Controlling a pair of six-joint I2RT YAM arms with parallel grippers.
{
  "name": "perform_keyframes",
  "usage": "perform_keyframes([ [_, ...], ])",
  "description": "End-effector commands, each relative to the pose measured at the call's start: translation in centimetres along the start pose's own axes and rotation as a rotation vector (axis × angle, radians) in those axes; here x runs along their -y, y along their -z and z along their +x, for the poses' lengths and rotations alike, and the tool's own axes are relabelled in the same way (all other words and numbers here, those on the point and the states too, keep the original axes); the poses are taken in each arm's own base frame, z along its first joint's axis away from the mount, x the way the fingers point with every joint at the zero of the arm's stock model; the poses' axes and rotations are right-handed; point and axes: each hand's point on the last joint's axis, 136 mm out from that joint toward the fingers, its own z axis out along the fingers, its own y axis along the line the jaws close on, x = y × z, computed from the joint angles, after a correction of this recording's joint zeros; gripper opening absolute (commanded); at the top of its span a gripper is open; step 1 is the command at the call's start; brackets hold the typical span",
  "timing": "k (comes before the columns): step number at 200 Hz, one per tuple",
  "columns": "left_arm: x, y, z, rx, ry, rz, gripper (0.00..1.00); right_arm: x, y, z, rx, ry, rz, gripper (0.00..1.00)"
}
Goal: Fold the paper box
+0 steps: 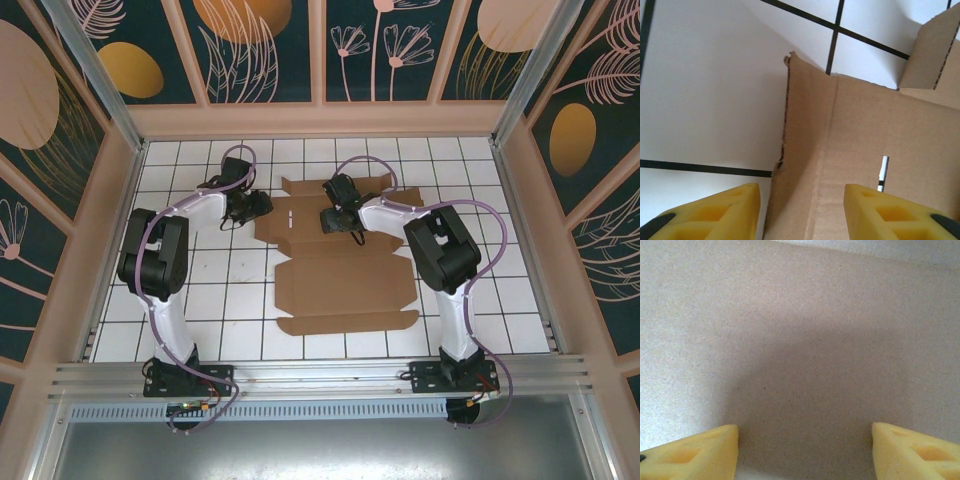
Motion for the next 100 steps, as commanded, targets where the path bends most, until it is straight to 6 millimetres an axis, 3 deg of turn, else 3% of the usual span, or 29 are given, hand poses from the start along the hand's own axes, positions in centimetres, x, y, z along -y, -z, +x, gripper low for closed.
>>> perform_keyframes([
  [1,1.7,0.4,-0.1,-0.007,-0.008,0.085,0.47,0.2,-2.7,8.6,-0.272,0.045,-0.021,0.67],
  [64,4.6,1.0,0.5,-0.036,0.028,0.247,0.47,-0.1,-3.1,8.8,-0.286,0.037,-0.029,0.67],
  [100,6.0,-0.5,2.1,-0.08,0.025,0.292,0.48,-0.2,-3.2,8.8,-0.288,0.037,-0.031,0.67],
])
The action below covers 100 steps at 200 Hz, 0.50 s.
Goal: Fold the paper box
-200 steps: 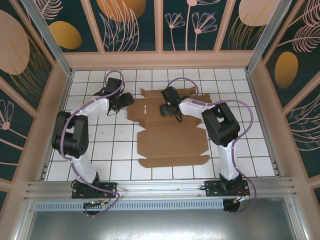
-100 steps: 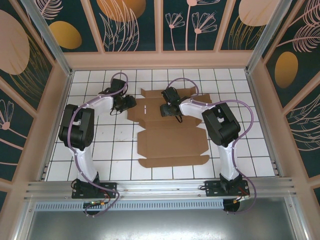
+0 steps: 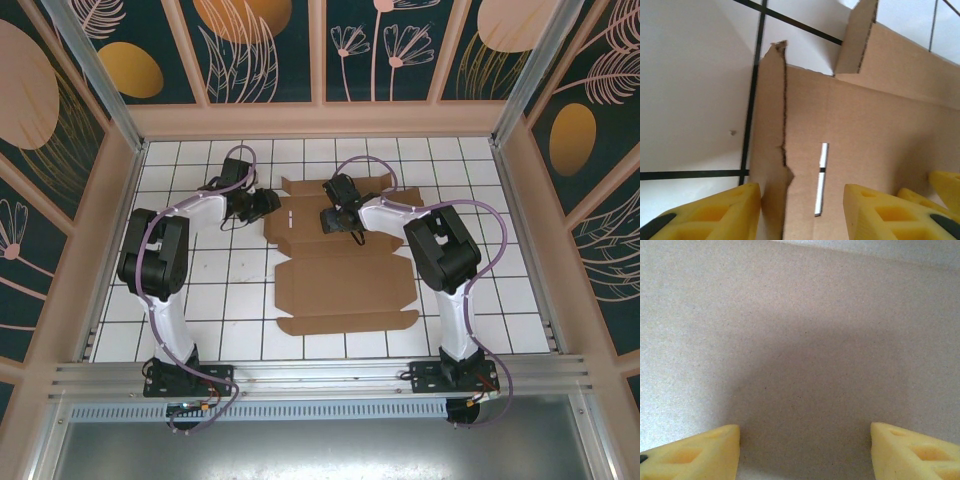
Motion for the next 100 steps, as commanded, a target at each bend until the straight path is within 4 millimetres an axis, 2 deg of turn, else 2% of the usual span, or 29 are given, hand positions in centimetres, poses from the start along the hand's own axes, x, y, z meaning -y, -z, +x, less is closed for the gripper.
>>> perform_keyframes([
  [1,2.0,-1.0,1.1,-0.032,0.002,0.083,0.48,-0.1,-3.2,8.8,-0.287,0.034,-0.029,0.67],
  [30,1.6,-2.5,2.1,-0.062,0.011,0.086,0.5,-0.2,-3.2,8.8,-0.291,0.035,-0.031,0.66],
  [57,1.4,-3.0,2.5,-0.076,0.015,0.086,0.5,0.0,-3.2,9.0,-0.299,0.035,-0.024,0.66],
  [76,1.8,-1.6,1.3,-0.03,-0.014,0.06,0.5,0.0,-3.0,8.9,-0.297,0.037,-0.023,0.67],
  [100,3.1,1.5,-1.1,0.049,-0.051,0.035,0.5,0.0,-2.4,8.3,-0.282,0.029,-0.032,0.67],
])
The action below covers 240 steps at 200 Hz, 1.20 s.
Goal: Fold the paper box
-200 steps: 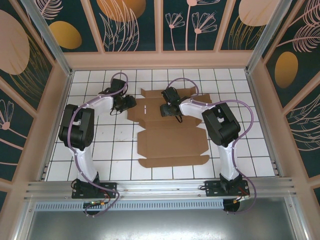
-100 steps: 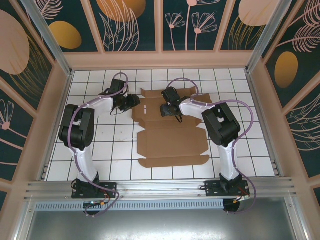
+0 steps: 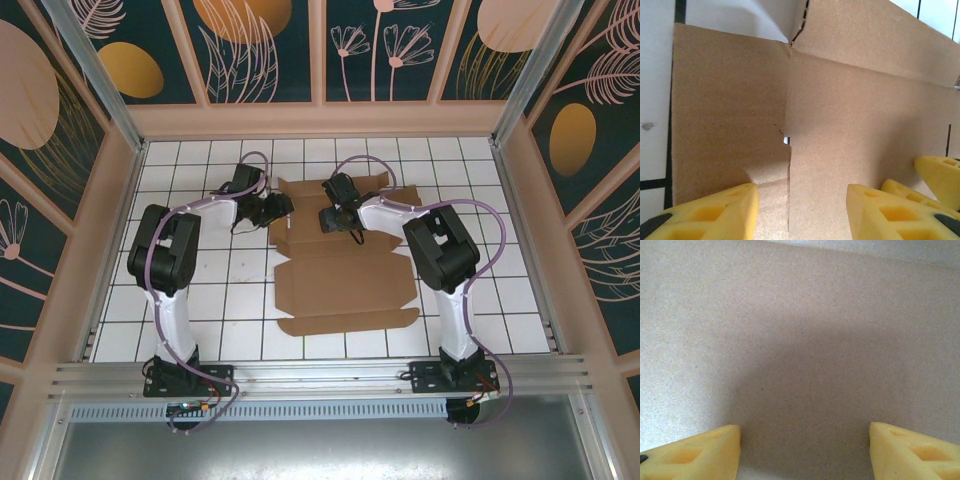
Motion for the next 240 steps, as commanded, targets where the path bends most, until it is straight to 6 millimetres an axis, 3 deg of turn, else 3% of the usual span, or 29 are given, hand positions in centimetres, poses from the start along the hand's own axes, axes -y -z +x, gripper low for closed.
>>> perform_keyframes([
  [1,2.3,3.8,-2.8,0.095,-0.052,-0.01,0.5,0.2,-2.3,8.5,-0.28,0.018,-0.021,0.67],
  [22,4.9,6.7,-4.4,0.15,-0.097,0.023,0.51,0.3,-1.5,7.6,-0.255,-0.006,-0.036,0.66],
  [42,7.1,8.3,-5.0,0.167,-0.106,0.066,0.52,-1.0,-0.6,6.7,-0.239,-0.061,-0.144,0.66],
  [65,9.3,8.0,-4.5,0.148,-0.113,0.091,0.51,-2.2,1.4,4.8,-0.19,-0.142,-0.283,0.66],
  [83,10.9,6.8,-3.6,0.121,-0.12,0.107,0.51,-3.4,4.5,2.5,-0.109,-0.196,-0.417,0.66],
  [101,12.0,4.4,-2.1,0.068,-0.097,0.138,0.49,-1.4,7.9,-0.5,0.002,-0.294,-0.509,0.66],
  [120,12.5,1.6,-0.2,0.015,-0.066,0.161,0.45,1.7,9.8,-1.9,0.059,-0.391,-0.505,0.72],
  [153,12.0,-2.9,4.0,-0.066,-0.061,0.109,0.36,10.3,11.2,-1.1,0.142,-0.498,-0.247,0.73],
  [173,9.6,-5.0,5.9,-0.108,-0.014,0.056,0.29,15.0,11.1,0.4,0.127,-0.504,-0.056,0.76],
  [201,6.7,-6.7,7.1,-0.132,-0.009,-0.017,0.29,19.9,10.4,2.3,0.088,-0.516,0.155,0.81],
  [222,5.7,-7.3,7.2,-0.137,-0.028,-0.052,0.29,21.7,9.3,3.2,0.053,-0.529,0.209,0.85],
  [240,5.0,-7.7,7.2,-0.141,-0.037,-0.067,0.3,21.8,8.2,3.5,0.023,-0.519,0.193,0.85],
])
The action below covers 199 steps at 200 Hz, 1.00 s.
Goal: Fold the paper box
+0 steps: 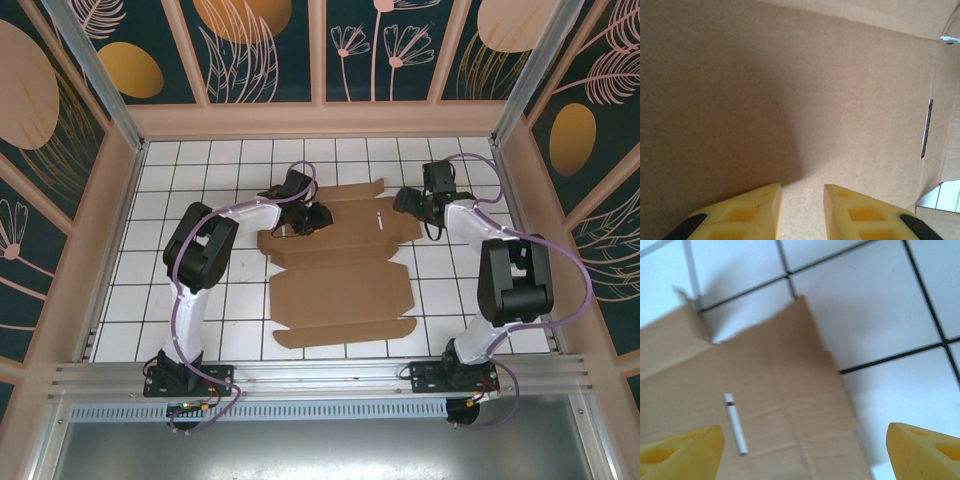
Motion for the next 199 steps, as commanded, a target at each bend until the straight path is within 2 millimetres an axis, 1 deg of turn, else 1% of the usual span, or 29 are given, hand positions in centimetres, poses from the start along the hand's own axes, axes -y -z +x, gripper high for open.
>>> perform_keyframes([
  [1,-2.6,-1.3,0.1,-0.005,-0.003,-0.073,0.3,2.2,-1.4,0.7,-0.049,0.035,0.096,0.85],
  [17,-3.2,-1.8,0.3,-0.019,-0.008,-0.082,0.3,1.7,-2.3,1.0,-0.072,0.046,0.055,0.84],
  [21,-3.4,-1.9,0.3,-0.021,-0.01,-0.085,0.3,1.1,-2.5,1.1,-0.08,0.048,0.015,0.84],
  [30,-3.7,-2.0,0.3,-0.021,-0.016,-0.091,0.3,0.3,-2.8,1.4,-0.093,0.053,-0.038,0.82],
  [48,-4.1,-2.1,0.2,-0.02,-0.026,-0.105,0.3,-0.5,-3.3,1.4,-0.114,0.06,-0.066,0.76],
  [70,-4.1,-2.2,0.2,-0.025,-0.034,-0.105,0.3,-0.8,-3.3,1.2,-0.111,0.073,-0.077,0.65],
  [88,-4.1,-2.2,0.1,-0.023,-0.036,-0.106,0.3,-1.3,-2.9,1.1,-0.107,0.079,-0.105,0.55],
  [111,-4.3,-2.3,0.1,-0.024,-0.033,-0.107,0.3,-2.5,-2.4,1.1,-0.103,0.084,-0.156,0.48],
  [140,-4.3,-2.2,0.0,-0.024,-0.034,-0.106,0.3,-5.3,-1.5,1.9,-0.129,0.082,-0.307,0.48],
  [157,-4.3,-2.3,0.0,-0.026,-0.034,-0.105,0.31,-6.7,-1.2,2.3,-0.146,0.104,-0.358,0.51],
  [175,-4.5,-2.4,0.1,-0.027,-0.035,-0.108,0.3,-7.1,-1.7,2.8,-0.175,0.105,-0.369,0.54],
  [199,-4.7,-2.5,0.2,-0.031,-0.035,-0.111,0.31,-6.7,-3.1,3.7,-0.213,0.099,-0.353,0.56],
])
